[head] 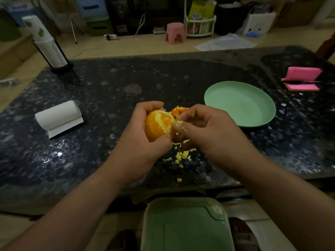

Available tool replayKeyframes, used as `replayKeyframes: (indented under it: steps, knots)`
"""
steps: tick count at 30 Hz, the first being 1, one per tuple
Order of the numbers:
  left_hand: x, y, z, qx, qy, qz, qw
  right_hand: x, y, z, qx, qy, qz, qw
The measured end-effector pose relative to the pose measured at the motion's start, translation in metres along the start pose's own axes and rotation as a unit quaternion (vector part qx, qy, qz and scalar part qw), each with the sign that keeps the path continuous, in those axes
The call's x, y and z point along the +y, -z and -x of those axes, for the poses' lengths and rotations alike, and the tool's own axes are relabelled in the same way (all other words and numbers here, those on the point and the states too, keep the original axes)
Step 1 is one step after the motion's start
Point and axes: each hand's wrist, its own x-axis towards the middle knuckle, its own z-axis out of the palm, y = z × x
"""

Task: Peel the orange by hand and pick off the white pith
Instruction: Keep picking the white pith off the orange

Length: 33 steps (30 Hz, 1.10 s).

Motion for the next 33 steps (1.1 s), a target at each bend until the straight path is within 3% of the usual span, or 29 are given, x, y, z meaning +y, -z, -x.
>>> replayKeyframes:
  steps: [4, 8, 13, 18, 33]
  knots:
    - [0.0, -0.001, 0.001, -0.012, 0.007, -0.019, 1.0, -0.001, 0.002, -0.001, 0.006, -0.022, -0.033, 0.999]
    - [0.0, -0.007, 0.004, 0.028, -0.032, -0.056, 0.998, 0.0, -0.003, -0.002, 0.009, -0.058, -0.089, 0.994]
    - [0.0, -0.009, 0.003, 0.077, -0.051, -0.079, 0.993, 0.001, -0.003, 0.004, 0.063, 0.053, 0.085, 0.993]
    - [-0.004, -0.008, 0.002, 0.095, -0.061, -0.116, 0.987, 0.0, -0.012, 0.008, 0.065, 0.115, 0.155, 0.979]
    - [-0.012, -0.014, 0.003, 0.097, -0.143, -0.201, 0.964, -0.003, -0.013, 0.009, 0.056, 0.082, 0.124, 0.987]
